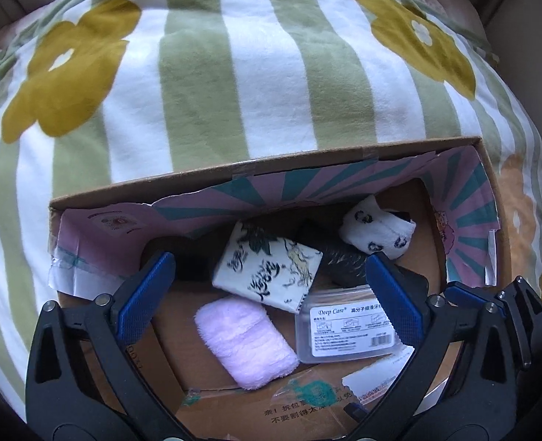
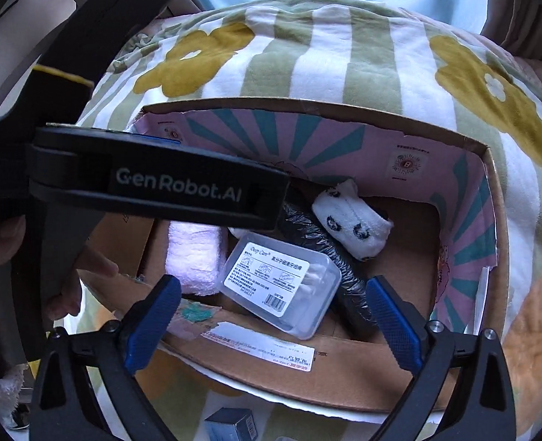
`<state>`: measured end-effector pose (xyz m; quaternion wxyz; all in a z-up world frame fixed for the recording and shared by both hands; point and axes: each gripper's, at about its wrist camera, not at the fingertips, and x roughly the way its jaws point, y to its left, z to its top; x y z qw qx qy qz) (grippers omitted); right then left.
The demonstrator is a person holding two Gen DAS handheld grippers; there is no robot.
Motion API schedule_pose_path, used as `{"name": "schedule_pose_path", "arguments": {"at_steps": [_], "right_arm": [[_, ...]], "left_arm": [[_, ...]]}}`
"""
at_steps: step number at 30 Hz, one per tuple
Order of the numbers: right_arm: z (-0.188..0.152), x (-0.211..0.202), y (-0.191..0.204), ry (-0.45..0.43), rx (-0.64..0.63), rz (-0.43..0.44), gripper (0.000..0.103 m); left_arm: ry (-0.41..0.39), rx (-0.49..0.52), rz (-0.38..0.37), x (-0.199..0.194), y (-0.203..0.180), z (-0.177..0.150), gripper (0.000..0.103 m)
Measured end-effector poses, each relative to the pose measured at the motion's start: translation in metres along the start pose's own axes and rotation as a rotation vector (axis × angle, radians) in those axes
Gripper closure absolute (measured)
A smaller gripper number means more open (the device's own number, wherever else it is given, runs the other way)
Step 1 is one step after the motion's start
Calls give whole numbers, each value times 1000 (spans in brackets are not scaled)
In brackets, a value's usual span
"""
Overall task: Organize objects
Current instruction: 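Withdraw both tools from the box back over the cube and floss case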
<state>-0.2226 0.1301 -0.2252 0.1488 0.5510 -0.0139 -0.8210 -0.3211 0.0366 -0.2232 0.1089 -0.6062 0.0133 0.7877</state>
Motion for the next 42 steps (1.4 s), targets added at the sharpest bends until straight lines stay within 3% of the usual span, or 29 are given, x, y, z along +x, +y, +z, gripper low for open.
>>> {"name": "schedule_pose_path", "arguments": {"at_steps": [6, 14, 19, 25, 34, 42], "right_arm": [[-6, -6, 2, 0, -5, -18, 3], [-4, -34, 5, -17, -4, -46, 3], [-4, -64, 14, -45, -41, -79, 3], [-7, -117, 20, -109, -11, -60, 3], [-24, -205, 29, -208, 92, -118, 3], [-54, -250, 47, -228, 103, -152, 3]], "left_arm": [[-11, -11, 5, -3, 3, -7, 0], [-42, -13, -4, -35, 5, -11, 0], [-98, -30, -15, -75, 6, -11, 0], [-173, -38, 20, -141, 2, -22, 0], [-279, -118, 35, -243, 4, -78, 0], [-311, -133, 66, -296, 6, -152, 0]]}}
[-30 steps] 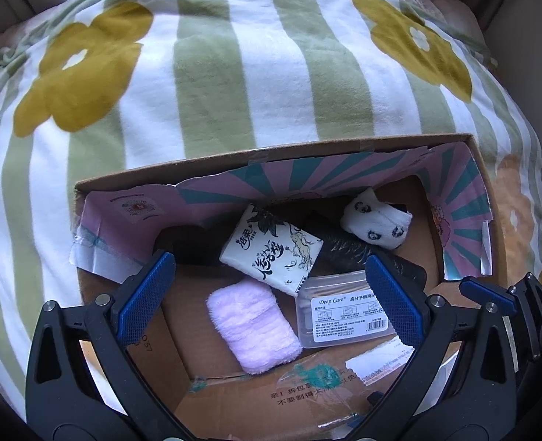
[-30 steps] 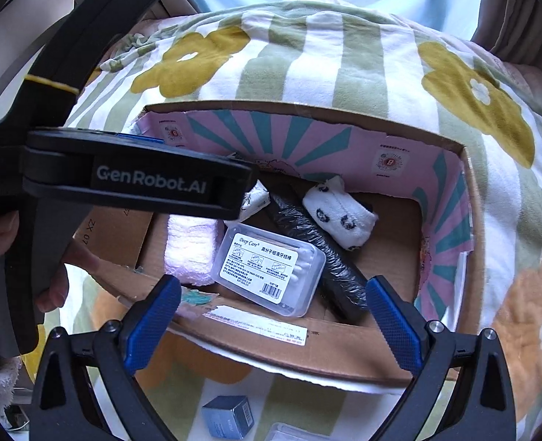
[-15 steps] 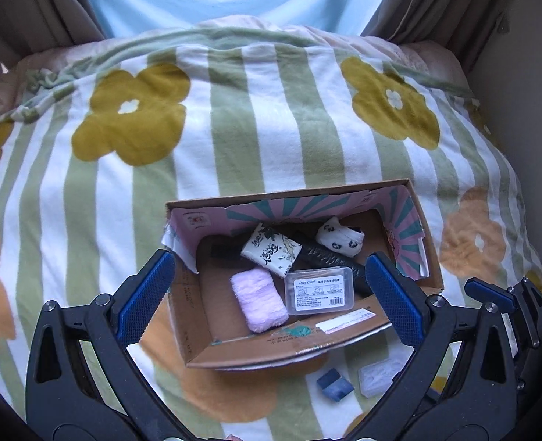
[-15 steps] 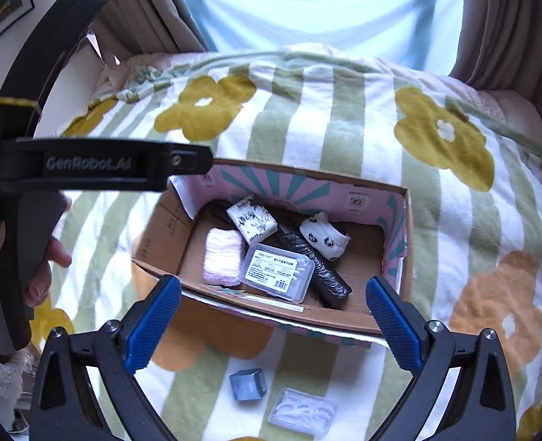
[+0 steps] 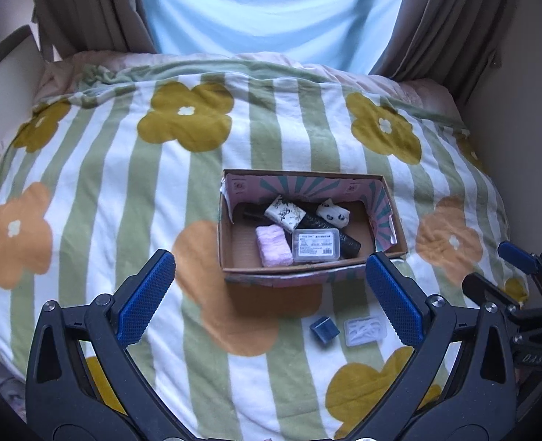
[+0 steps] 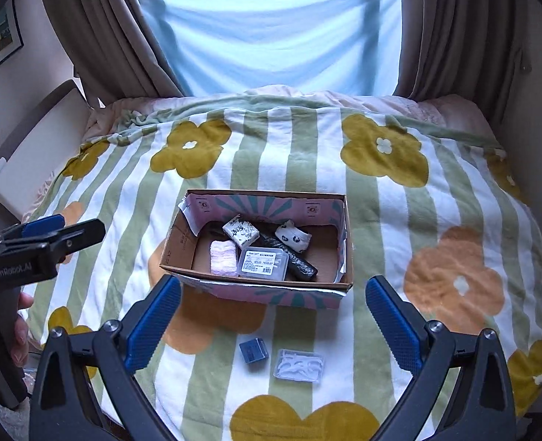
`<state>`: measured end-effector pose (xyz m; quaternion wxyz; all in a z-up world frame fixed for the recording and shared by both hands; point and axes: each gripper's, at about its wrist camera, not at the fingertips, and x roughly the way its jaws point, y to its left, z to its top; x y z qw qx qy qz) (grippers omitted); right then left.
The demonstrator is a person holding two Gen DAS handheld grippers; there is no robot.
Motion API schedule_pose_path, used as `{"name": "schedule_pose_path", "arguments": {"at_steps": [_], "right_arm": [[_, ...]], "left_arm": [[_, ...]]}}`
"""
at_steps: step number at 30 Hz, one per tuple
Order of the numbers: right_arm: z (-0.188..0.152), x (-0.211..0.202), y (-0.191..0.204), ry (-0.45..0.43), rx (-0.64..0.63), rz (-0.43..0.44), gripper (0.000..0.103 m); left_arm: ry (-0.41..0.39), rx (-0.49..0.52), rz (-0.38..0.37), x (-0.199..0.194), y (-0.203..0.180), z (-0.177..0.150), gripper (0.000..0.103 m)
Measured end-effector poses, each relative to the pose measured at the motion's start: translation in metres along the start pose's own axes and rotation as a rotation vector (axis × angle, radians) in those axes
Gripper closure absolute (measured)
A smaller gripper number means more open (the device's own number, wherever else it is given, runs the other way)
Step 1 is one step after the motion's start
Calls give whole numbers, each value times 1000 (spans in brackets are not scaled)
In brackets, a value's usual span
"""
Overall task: Organize objects
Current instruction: 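Withdraw both tools from the box back over the cube and floss case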
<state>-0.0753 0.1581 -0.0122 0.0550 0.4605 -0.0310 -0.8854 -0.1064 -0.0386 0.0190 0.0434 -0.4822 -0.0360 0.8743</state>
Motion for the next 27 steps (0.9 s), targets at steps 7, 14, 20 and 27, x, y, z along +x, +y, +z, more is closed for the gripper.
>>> {"name": "schedule_pose_path", "arguments": {"at_steps": [7, 14, 20, 27], "right_arm": [[-34, -28, 2, -10, 25, 12, 3], [-47, -44, 0, -40, 25, 18, 3], [-49, -52, -2, -68, 24, 26, 3], [-63, -53, -2, -106, 8, 42, 3]], "left_arm": [[-22, 25, 7, -41, -1, -55, 0], [-16, 71, -24, -51, -8, -83, 0], [-12, 96, -66, -49, -14, -83, 0], [22, 200, -106, -31, -30, -88, 0]]}}
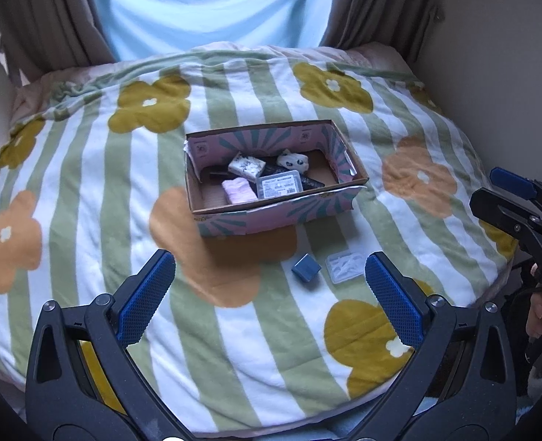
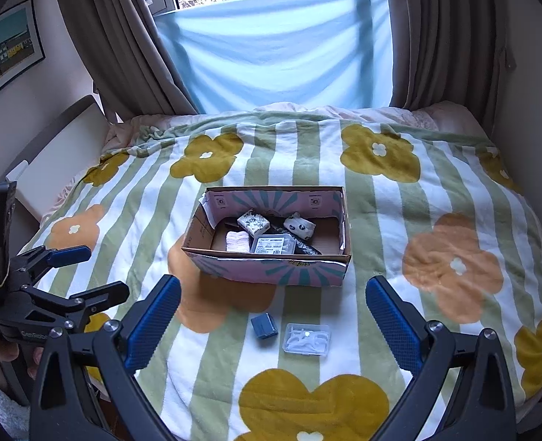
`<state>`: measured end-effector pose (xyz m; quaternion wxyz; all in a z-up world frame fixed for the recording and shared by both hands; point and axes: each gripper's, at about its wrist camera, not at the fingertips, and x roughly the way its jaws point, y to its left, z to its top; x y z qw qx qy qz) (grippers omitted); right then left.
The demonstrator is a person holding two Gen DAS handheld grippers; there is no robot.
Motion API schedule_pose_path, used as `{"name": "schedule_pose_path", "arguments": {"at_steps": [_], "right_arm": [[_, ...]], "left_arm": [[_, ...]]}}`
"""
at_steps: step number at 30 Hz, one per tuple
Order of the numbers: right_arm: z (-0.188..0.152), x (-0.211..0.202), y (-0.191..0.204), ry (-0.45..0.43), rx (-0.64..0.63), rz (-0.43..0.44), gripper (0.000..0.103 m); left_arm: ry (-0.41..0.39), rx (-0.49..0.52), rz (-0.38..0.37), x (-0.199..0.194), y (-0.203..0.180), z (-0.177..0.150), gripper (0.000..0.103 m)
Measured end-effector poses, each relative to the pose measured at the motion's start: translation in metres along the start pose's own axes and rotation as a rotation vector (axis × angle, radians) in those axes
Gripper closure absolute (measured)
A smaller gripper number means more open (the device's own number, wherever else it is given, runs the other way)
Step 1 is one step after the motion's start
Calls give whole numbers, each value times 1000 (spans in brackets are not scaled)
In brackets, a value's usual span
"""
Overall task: Organize objects
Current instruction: 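Withdraw both tools from the box back over the cube and floss case, then grasp the blue cube with the left tool while the right tool grasps the clear floss case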
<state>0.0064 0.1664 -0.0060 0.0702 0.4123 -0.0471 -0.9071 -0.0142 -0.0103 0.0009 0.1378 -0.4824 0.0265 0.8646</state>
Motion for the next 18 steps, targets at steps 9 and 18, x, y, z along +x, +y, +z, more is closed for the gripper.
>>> {"name": "schedule_pose_path", "arguments": {"at_steps": [9, 18], "right_arm": [[-36, 23, -7, 23, -9, -40, 3], [-92, 79, -12, 79, -34, -83, 3]], "left_arm": [[77, 168, -97, 54, -17, -11, 0], [170, 292, -158, 139, -26, -27, 0]]}}
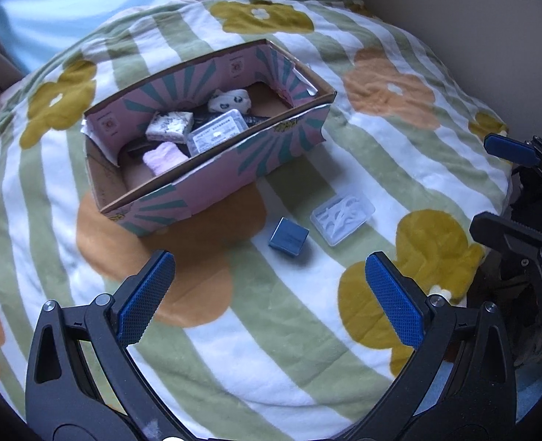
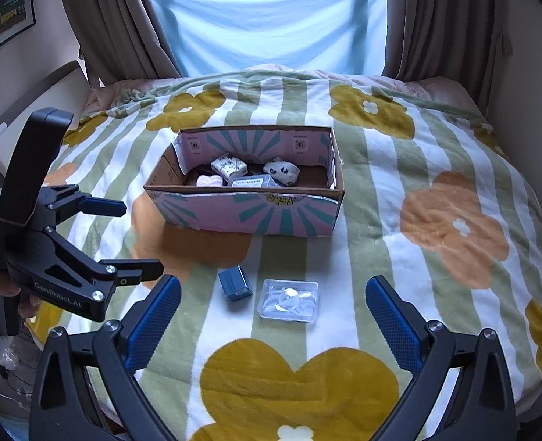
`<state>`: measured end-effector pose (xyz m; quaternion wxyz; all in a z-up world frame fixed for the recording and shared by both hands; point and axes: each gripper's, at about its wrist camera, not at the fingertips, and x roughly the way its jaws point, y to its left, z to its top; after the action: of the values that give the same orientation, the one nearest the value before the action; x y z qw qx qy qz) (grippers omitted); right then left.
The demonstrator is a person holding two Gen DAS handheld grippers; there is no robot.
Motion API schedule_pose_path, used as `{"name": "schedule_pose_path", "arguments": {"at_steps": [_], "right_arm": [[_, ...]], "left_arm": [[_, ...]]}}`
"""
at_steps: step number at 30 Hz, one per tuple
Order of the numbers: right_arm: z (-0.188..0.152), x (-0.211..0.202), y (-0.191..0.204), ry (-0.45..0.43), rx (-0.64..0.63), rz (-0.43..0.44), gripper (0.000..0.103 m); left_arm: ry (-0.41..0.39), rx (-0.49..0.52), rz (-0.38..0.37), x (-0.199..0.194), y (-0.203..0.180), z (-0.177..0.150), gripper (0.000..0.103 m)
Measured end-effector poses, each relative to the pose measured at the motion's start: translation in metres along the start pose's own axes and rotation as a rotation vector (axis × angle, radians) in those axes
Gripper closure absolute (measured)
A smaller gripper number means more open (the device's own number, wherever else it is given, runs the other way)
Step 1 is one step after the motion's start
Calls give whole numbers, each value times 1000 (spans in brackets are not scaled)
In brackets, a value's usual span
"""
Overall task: Organize objects
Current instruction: 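Grasp the blue cube with the left tool while the right tool grasps the clear floss case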
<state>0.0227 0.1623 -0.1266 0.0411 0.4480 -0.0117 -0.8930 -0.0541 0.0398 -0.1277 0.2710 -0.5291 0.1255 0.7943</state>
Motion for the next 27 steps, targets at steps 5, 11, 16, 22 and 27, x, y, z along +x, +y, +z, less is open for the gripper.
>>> {"name": "schedule_pose_path", "arguments": {"at_steps": [5, 11, 16, 22, 27], "right_arm": [[-28, 41, 3, 40, -41, -45, 3], [-49, 90, 0, 72, -27, -85, 3], [-52, 124, 2, 75, -75, -124, 3], [-51, 152, -2, 99, -70, -149, 4], [-52, 164, -5, 122, -64, -155, 9]], "left_arm": [[38, 62, -35, 46, 1, -1, 5], [75, 160, -67, 101, -3, 0, 12], [108, 197, -112, 138, -3, 3, 24], [128, 237, -155, 162, -9, 8, 31], [153, 269, -165, 175, -13, 8, 39]]}}
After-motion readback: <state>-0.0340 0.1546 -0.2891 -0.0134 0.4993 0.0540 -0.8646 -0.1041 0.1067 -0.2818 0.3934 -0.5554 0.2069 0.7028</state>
